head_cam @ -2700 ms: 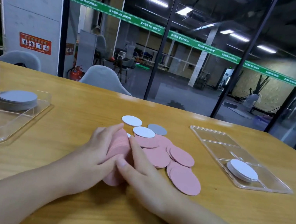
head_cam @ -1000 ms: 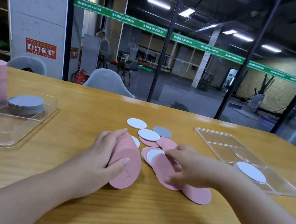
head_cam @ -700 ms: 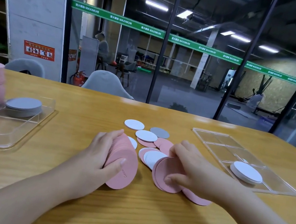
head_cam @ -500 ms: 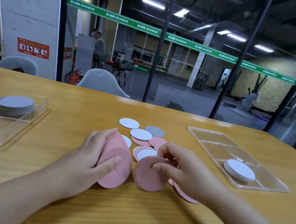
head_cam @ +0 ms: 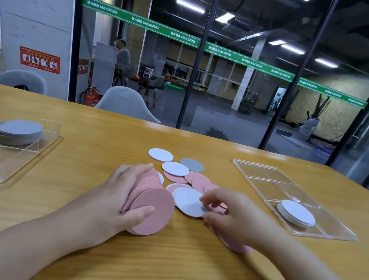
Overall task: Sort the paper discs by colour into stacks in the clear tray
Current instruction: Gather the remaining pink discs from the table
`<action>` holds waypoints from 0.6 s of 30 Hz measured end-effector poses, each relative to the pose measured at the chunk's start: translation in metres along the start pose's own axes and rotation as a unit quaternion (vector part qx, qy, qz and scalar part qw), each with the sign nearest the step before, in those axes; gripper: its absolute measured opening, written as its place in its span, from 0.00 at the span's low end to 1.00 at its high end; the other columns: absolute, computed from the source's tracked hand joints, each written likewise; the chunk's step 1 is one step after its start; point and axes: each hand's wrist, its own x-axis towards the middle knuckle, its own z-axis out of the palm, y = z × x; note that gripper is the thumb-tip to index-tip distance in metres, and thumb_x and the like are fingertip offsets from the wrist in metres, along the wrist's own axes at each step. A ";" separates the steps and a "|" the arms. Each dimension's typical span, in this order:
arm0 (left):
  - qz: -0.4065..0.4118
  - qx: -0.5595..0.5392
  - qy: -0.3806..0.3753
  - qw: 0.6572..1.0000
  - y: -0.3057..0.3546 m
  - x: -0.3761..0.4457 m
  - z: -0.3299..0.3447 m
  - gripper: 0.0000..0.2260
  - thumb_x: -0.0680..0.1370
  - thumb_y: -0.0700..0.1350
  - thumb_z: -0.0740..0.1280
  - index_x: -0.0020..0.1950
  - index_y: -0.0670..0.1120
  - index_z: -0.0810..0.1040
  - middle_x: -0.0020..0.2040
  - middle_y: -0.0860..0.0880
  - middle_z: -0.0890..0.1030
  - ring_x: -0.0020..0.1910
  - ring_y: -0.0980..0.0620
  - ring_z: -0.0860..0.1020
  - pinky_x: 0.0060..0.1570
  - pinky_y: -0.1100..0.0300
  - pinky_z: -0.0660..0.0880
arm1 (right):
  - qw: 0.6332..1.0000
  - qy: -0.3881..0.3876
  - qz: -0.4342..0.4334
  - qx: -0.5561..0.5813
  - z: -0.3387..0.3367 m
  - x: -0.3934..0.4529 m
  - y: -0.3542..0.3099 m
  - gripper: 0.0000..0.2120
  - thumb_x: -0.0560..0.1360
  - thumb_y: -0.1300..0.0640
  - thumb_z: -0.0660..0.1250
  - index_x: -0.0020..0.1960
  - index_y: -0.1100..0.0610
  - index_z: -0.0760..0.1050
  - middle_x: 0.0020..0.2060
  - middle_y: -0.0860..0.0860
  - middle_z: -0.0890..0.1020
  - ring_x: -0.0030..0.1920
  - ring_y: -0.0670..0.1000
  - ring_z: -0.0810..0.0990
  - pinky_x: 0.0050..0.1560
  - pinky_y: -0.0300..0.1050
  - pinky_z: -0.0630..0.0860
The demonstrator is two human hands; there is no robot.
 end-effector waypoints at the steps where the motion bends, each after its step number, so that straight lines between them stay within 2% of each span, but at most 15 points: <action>1: 0.002 0.001 -0.001 1.000 0.000 0.000 0.000 0.28 0.73 0.61 0.64 0.64 0.72 0.48 0.60 0.76 0.53 0.57 0.77 0.63 0.53 0.76 0.64 | 1.000 -0.018 0.015 -0.013 -0.004 0.000 0.005 0.10 0.73 0.51 0.69 0.55 0.45 0.76 0.48 0.37 0.77 0.49 0.36 0.74 0.46 0.25 0.68; 3: 0.007 0.005 -0.005 1.000 0.000 0.000 -0.001 0.28 0.73 0.61 0.64 0.64 0.72 0.48 0.61 0.75 0.53 0.57 0.76 0.62 0.54 0.74 0.64 | 0.997 -0.050 0.046 -0.028 -0.013 0.000 0.012 0.14 0.71 0.47 0.71 0.55 0.43 0.75 0.51 0.38 0.77 0.51 0.39 0.74 0.49 0.29 0.70; 6: 0.011 0.004 -0.008 1.000 0.001 -0.001 -0.001 0.28 0.73 0.61 0.63 0.65 0.72 0.48 0.61 0.75 0.53 0.58 0.76 0.62 0.53 0.76 0.64 | 0.989 -0.110 0.088 -0.053 -0.025 -0.003 0.015 0.20 0.68 0.42 0.72 0.58 0.41 0.72 0.54 0.39 0.76 0.54 0.41 0.74 0.57 0.40 0.72; 9: 0.014 0.002 -0.006 1.000 0.000 -0.001 -0.001 0.29 0.73 0.61 0.63 0.66 0.71 0.48 0.61 0.75 0.54 0.57 0.77 0.62 0.52 0.78 0.64 | 0.975 -0.168 0.119 -0.090 -0.025 -0.008 0.011 0.28 0.67 0.41 0.73 0.63 0.41 0.68 0.55 0.38 0.71 0.55 0.43 0.73 0.58 0.41 0.71; 12: 0.014 0.001 -0.004 1.000 -0.001 0.000 -0.001 0.29 0.73 0.61 0.63 0.67 0.69 0.49 0.61 0.74 0.55 0.57 0.77 0.62 0.51 0.80 0.62 | 0.976 -0.162 0.127 -0.077 -0.018 -0.005 0.008 0.25 0.68 0.42 0.72 0.62 0.43 0.67 0.47 0.37 0.71 0.49 0.43 0.73 0.48 0.37 0.70; 14: 0.014 0.000 -0.001 1.000 -0.001 0.000 0.000 0.29 0.73 0.60 0.64 0.68 0.68 0.49 0.60 0.74 0.55 0.57 0.77 0.62 0.51 0.80 0.62 | 0.976 -0.157 0.135 -0.068 -0.015 -0.003 0.004 0.26 0.69 0.42 0.72 0.62 0.44 0.66 0.49 0.39 0.73 0.49 0.44 0.74 0.45 0.36 0.69; 18: 0.017 0.003 -0.002 1.000 0.000 -0.001 0.000 0.29 0.73 0.61 0.63 0.67 0.69 0.49 0.60 0.74 0.55 0.57 0.77 0.61 0.52 0.79 0.62 | 0.973 -0.142 0.145 -0.114 -0.020 -0.006 0.006 0.33 0.67 0.38 0.71 0.67 0.46 0.64 0.62 0.44 0.69 0.59 0.48 0.71 0.58 0.44 0.70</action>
